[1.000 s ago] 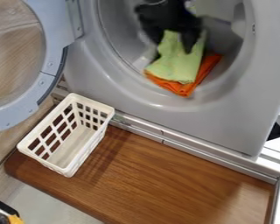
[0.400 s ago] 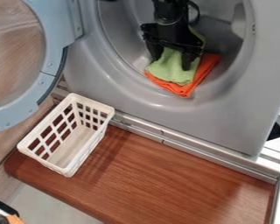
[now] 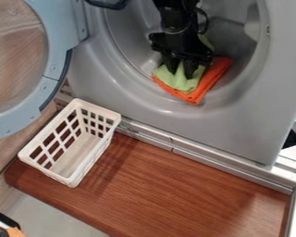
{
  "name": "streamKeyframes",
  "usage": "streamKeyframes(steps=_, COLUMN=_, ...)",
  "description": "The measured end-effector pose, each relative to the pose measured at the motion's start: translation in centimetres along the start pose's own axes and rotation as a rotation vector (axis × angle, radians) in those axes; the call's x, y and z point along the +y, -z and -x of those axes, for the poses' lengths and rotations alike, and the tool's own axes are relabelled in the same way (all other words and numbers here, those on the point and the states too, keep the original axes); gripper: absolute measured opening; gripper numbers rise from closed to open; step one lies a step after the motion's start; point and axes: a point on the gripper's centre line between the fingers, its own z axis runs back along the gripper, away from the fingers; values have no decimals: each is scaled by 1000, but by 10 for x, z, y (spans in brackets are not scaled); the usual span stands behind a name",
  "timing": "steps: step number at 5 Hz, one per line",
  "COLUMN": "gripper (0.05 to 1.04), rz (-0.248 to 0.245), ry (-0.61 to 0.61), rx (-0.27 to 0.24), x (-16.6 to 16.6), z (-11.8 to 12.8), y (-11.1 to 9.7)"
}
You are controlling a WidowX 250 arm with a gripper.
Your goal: Put a green cloth into the white basket
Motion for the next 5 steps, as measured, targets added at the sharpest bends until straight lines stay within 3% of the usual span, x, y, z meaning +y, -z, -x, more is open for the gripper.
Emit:
streamKeyframes(steps=1, gripper=166, rz=27, ry=-10, rx=-63, x=5, z=-5, y=-26)
streamKeyframes(steps=2, gripper=100, rz=70, ry=-15, rx=-124, x=4, z=-3, y=-54)
streamKeyframes(steps=3, gripper=95, rz=84, ry=-5, rx=-57, x=0, z=15, y=-61)
streamKeyframes(steps=4, gripper=94, rz=-74, ry=-98, rx=125, x=26, z=52, y=-56)
streamKeyframes(steps=5, gripper=95, rz=-135, ry=-170, rx=257, x=62, z=102, y=-49)
